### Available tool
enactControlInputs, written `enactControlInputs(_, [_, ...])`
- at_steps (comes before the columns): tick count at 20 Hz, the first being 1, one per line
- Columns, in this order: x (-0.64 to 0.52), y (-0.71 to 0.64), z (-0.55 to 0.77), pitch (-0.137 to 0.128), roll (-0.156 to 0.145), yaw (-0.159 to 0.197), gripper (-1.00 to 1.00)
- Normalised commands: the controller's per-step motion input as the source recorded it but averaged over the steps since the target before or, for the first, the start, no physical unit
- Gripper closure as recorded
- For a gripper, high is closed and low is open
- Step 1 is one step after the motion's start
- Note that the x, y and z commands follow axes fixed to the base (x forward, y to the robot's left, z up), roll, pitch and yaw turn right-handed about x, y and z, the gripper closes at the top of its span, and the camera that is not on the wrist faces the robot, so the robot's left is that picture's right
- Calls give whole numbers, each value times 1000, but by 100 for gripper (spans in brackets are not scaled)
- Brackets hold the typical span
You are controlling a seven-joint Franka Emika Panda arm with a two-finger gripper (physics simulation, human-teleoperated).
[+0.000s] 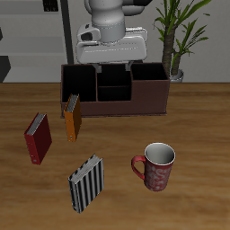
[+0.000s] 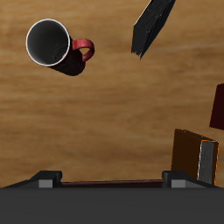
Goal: Place the red book into the back desk caddy's left compartment
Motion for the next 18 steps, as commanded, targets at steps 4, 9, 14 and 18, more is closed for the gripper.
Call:
enactControlInputs(4, [345,-583,127,-24,-30,11,-100])
enactControlInputs(9, [313,-655,32,0,-92,-17,-100])
enactControlInputs(14, [266,-821,91,-46,-37,2,-100])
enactControlInputs(18, [101,-631,-15,-52,4,10,-100])
